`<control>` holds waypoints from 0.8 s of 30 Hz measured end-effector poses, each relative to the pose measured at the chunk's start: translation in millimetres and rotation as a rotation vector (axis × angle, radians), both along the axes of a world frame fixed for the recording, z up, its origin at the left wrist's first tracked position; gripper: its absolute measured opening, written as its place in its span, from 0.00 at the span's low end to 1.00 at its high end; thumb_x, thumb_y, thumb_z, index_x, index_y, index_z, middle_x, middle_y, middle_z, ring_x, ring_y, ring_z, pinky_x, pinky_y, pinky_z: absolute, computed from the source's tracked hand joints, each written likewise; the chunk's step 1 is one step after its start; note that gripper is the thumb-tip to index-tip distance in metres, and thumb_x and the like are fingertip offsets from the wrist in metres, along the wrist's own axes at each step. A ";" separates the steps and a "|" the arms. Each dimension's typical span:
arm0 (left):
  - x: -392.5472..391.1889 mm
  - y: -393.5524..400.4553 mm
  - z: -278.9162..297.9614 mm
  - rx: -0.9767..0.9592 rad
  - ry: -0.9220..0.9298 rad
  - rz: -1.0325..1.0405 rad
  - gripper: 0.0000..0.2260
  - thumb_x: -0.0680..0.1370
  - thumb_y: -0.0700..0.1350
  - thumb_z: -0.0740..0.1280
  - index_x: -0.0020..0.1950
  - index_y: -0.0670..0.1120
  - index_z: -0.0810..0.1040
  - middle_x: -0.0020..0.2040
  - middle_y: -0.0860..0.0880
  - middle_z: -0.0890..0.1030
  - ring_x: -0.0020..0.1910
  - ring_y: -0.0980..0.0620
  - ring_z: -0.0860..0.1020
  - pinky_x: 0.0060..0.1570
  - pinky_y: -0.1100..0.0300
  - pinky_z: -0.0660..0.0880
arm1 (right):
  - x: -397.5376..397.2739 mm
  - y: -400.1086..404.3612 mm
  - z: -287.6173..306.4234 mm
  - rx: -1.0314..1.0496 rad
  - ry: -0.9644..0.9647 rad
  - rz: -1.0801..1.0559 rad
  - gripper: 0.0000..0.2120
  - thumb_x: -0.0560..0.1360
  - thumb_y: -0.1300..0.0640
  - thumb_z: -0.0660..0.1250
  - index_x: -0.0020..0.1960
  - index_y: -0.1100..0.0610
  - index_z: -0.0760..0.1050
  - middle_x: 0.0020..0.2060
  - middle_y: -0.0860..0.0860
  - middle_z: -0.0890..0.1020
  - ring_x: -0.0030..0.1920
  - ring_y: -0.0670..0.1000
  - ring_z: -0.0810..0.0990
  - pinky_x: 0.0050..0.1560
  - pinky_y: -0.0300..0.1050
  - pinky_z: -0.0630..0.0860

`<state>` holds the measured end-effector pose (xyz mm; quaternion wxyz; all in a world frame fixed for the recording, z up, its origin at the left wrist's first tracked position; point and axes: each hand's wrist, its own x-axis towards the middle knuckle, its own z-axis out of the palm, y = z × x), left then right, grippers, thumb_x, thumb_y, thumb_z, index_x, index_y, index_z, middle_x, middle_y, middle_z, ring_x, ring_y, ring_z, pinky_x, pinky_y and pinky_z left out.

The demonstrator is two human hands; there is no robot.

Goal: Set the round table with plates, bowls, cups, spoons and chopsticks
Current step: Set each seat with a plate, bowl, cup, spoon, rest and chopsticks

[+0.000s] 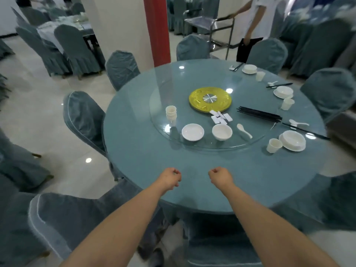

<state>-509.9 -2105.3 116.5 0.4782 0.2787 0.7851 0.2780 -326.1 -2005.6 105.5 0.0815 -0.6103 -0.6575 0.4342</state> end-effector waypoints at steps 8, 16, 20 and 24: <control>-88.4 8.5 -10.4 -0.019 0.026 -0.200 0.05 0.78 0.40 0.62 0.52 0.46 0.74 0.44 0.47 0.79 0.34 0.53 0.75 0.31 0.63 0.67 | -60.3 -34.6 -4.1 -0.060 -0.019 -0.216 0.09 0.75 0.60 0.60 0.36 0.58 0.69 0.34 0.57 0.74 0.37 0.53 0.72 0.39 0.44 0.67; -113.0 22.8 -12.1 -0.005 -0.016 -0.290 0.05 0.78 0.39 0.62 0.53 0.46 0.73 0.46 0.46 0.77 0.31 0.55 0.74 0.30 0.63 0.66 | -91.2 -41.7 2.9 -0.054 -0.033 -0.275 0.07 0.75 0.61 0.61 0.39 0.59 0.74 0.34 0.57 0.75 0.38 0.52 0.73 0.38 0.43 0.68; -120.2 32.4 -17.0 -0.028 -0.042 -0.308 0.05 0.78 0.38 0.62 0.52 0.46 0.73 0.46 0.44 0.78 0.31 0.53 0.74 0.30 0.63 0.65 | -97.6 -39.2 2.6 -0.067 -0.054 -0.318 0.09 0.76 0.60 0.61 0.44 0.64 0.78 0.37 0.57 0.78 0.40 0.54 0.76 0.42 0.44 0.72; -125.9 38.3 -18.3 -0.025 -0.041 -0.330 0.05 0.78 0.39 0.62 0.52 0.46 0.74 0.46 0.44 0.79 0.31 0.53 0.75 0.31 0.63 0.67 | -100.4 -37.8 3.7 -0.067 -0.049 -0.328 0.07 0.76 0.60 0.61 0.43 0.60 0.76 0.38 0.57 0.77 0.40 0.54 0.75 0.42 0.44 0.71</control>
